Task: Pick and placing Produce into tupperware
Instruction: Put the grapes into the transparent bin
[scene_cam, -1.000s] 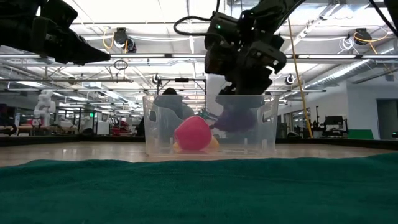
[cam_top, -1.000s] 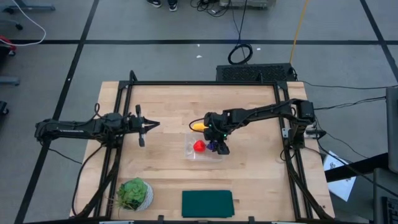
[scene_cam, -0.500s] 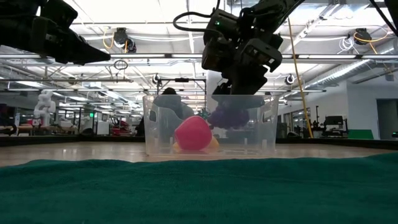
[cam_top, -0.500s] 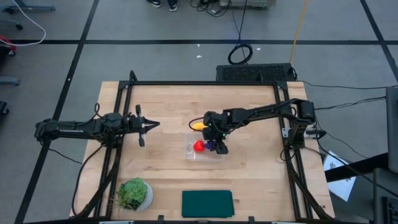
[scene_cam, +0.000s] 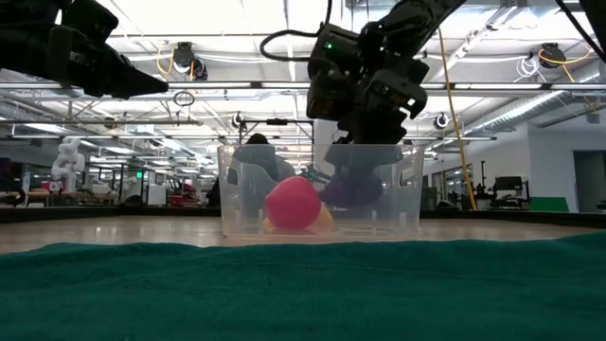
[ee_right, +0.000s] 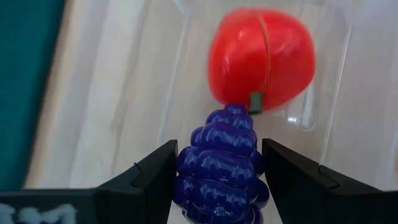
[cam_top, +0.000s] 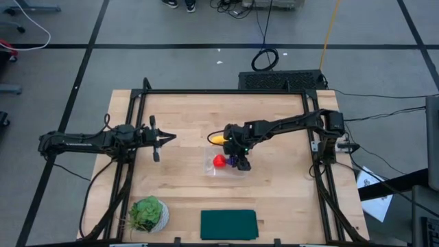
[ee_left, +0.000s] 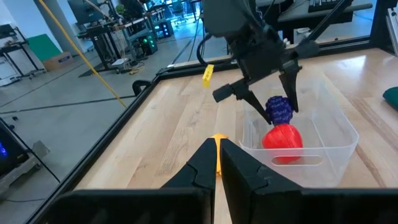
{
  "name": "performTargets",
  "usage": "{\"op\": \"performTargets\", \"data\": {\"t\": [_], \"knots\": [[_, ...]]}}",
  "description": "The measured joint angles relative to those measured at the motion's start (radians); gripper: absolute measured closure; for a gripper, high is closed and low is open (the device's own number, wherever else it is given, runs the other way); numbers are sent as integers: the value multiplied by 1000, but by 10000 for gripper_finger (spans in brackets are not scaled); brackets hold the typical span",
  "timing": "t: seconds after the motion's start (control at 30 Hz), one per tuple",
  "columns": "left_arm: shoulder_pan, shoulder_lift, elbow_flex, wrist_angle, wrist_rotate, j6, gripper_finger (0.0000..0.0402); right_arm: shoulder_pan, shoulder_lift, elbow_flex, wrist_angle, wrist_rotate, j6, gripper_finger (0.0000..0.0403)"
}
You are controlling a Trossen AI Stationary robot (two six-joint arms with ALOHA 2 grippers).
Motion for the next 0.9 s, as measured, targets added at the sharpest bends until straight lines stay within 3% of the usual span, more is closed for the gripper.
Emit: {"op": "performTargets", "data": {"t": [0.9], "knots": [[0,0,0,-8,0,0,376,-1,39,1,-7,4,10,195]]}}
